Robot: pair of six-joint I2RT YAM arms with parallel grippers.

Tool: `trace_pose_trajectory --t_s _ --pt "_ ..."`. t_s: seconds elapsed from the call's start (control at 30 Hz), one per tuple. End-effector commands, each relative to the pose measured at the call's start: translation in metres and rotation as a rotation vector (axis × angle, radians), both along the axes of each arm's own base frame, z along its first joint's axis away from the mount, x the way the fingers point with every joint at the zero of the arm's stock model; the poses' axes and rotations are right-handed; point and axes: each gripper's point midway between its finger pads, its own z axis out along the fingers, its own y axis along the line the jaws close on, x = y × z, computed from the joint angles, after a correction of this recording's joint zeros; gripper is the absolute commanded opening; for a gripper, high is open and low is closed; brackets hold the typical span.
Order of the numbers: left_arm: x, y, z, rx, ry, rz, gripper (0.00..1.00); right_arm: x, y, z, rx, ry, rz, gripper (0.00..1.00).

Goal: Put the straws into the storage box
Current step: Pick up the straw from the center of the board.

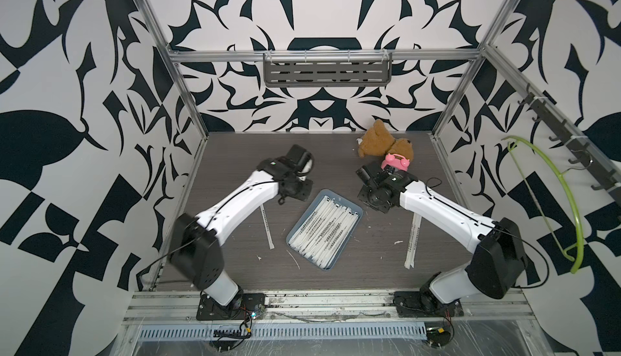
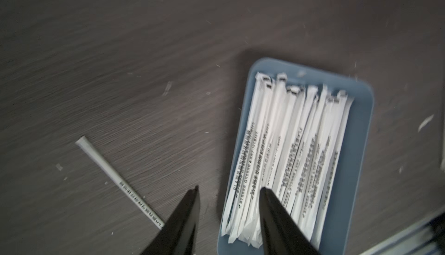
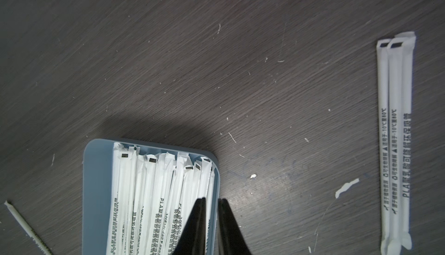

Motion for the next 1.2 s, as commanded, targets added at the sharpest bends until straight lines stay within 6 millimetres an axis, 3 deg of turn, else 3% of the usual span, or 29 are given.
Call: trace_pose_trajectory --t_s 0.0,0.07,0.2,0.3,0.4,0.47,0.5,0.7,1.17 --pt "-0.005 0.056 -0.015 -0.005 -0.006 0.231 0.58 -0.006 -0.017 0.015 -0.071 -0.017 0.111 0.16" --pt "-0.008 0.083 -0.024 -0.013 -0.022 0.325 0.63 -0.013 -0.031 0.016 -0.080 0.013 0.170 0.19" --pt "-0.013 0.111 -0.031 0.000 -0.050 0.414 0.66 -0.038 -0.070 -0.001 -0.029 0.155 0.177 0.23" --pt "-0.011 0.117 -0.032 0.001 -0.086 0.436 0.71 -0.058 -0.100 -0.020 0.010 0.251 0.106 0.25" --pt "-0.007 0.115 -0.020 -0.058 -0.171 0.440 0.84 -0.071 -0.122 -0.036 0.055 0.301 0.026 0.26" --pt "-0.005 0.111 -0.013 -0.113 -0.238 0.427 0.98 -0.073 -0.136 -0.045 0.059 0.317 -0.013 0.27" --pt "-0.004 0.110 -0.011 -0.127 -0.257 0.424 1.00 -0.074 -0.140 -0.048 0.065 0.324 -0.027 0.27" --pt "-0.004 0.110 -0.015 -0.134 -0.285 0.413 0.99 -0.068 -0.156 -0.068 0.053 0.348 -0.060 0.27" --pt "0.000 0.099 -0.027 -0.169 -0.245 0.387 0.99 -0.055 -0.169 -0.115 0.028 0.399 -0.092 0.29"
